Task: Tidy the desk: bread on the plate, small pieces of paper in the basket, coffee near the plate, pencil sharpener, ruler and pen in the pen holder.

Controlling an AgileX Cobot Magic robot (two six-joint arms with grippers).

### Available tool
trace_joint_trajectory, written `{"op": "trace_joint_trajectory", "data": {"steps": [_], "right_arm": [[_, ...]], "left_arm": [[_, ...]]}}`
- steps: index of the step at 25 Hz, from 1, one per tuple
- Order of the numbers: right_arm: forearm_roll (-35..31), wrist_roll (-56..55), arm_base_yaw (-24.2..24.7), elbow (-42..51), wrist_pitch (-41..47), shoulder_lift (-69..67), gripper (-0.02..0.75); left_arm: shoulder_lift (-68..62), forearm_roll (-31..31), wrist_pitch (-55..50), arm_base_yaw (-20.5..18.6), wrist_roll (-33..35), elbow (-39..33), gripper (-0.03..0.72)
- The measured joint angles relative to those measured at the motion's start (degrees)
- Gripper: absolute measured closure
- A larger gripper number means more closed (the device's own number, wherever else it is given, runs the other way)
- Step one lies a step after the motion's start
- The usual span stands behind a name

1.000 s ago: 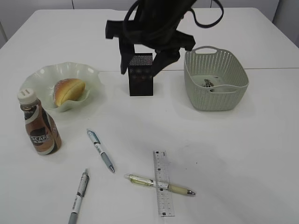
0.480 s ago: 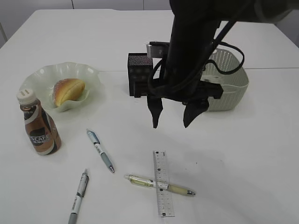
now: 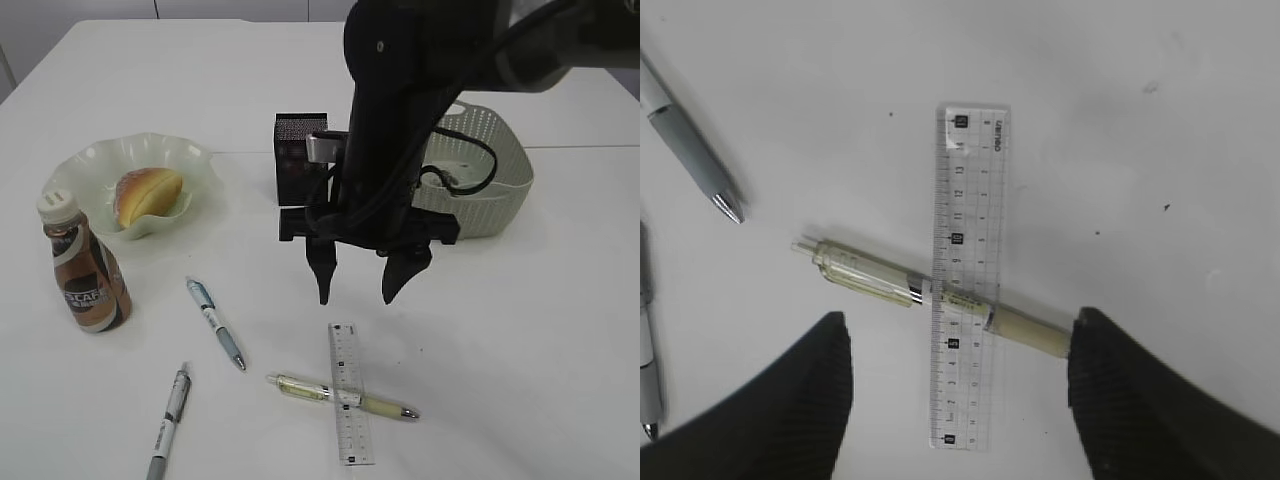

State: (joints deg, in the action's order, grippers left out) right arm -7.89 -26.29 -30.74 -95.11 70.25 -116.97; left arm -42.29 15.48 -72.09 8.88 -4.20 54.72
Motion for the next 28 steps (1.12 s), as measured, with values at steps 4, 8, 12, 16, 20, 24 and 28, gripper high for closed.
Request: {"op": "trace_joint_trajectory", "data": {"steps": [4,8,12,16,20,24,28], "right_arm": [[-0.11,0.0,0.0,0.0,0.0,-2.0,0.241],[-0.33,0.0,0.0,0.0,-0.26,-4.91,0.241],[-0.33,0.1,0.0,0.0,-0.39,-6.6,0.241],[-0.88,0.96,0.0,0.0,-0.52,-8.76,0.241],[-1.9,1.81,0.0,0.0,-0.63,-9.88,0.241],[-2.47,2.4,0.0,0.0,-0.9,-9.88,0.242],[-2.56,2.45,0.0,0.0,-1.89,-9.88,0.242]], "left_arm": [[0.0,0.0,0.0,0.0,0.0,0.0,0.255],[0.0,0.22,0.0,0.0,0.0,0.0,0.255],[0.0,1.82,0.0,0.0,0.0,0.0,0.255],[0.0,2.94,0.0,0.0,0.0,0.0,0.255],[0.0,3.73,0.0,0.0,0.0,0.0,0.255],[0.0,3.96,0.0,0.0,0.0,0.0,0.255],[0.0,4.06,0.0,0.0,0.0,0.0,0.255]]}}
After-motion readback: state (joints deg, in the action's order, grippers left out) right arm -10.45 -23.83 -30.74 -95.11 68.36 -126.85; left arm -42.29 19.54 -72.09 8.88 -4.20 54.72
